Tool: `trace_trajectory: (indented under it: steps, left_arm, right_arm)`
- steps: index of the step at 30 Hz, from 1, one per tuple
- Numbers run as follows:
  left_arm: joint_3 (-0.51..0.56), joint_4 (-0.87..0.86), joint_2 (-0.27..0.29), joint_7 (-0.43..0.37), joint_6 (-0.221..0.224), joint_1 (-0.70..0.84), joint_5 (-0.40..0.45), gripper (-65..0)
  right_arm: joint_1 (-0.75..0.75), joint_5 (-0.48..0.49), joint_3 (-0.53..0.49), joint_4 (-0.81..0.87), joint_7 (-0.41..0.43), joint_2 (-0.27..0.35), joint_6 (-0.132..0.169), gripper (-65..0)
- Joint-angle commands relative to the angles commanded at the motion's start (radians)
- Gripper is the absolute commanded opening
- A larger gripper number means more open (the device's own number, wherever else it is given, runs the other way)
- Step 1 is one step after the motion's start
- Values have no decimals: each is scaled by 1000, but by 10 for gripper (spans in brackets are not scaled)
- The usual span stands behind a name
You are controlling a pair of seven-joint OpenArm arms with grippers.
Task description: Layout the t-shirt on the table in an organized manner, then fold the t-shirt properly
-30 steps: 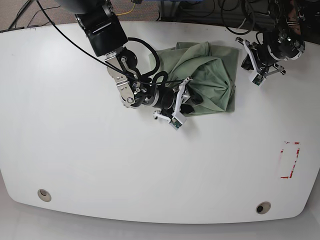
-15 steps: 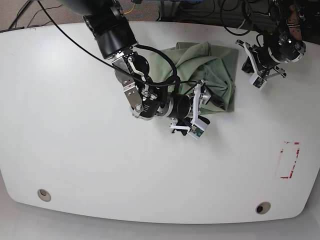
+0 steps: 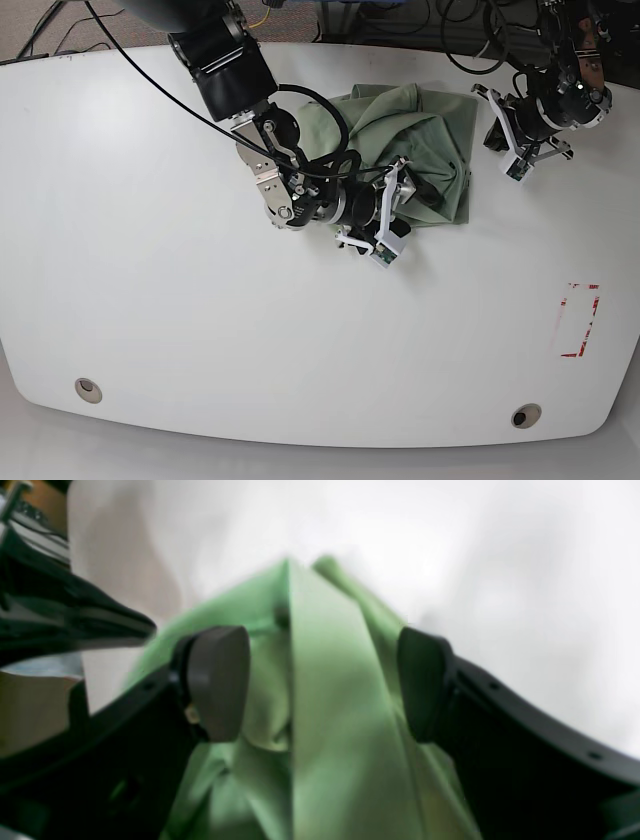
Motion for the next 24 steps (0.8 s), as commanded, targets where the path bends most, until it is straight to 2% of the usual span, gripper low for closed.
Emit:
trace_trajectory:
  steps: [4, 7, 10, 13, 16, 24]
  left_arm:
    - [0, 0, 0, -2, 0, 0, 0, -650]
    - [0, -2, 0, -2, 0, -2, 0, -650]
    - [0, -2, 0, -2, 0, -2, 0, -650]
    - [0, -2, 0, -2, 0, -3, 0, -650]
    - [0, -2, 0, -2, 0, -3, 0, -650]
    - [0, -2, 0, -2, 0, -3, 0, -650]
  right_arm:
    - [0, 0, -15, -3, 3, 0, 0, -205]
    - [0, 0, -66, 0, 8, 2, -5, -212]
    - [0, 0, -94, 0, 11, 2, -5, -306]
    - [0, 0, -98, 0, 21, -5, -2, -484]
    - [0, 0, -98, 0, 23, -9, -2, -593]
    - [15, 0, -98, 2, 20, -34, -8, -606]
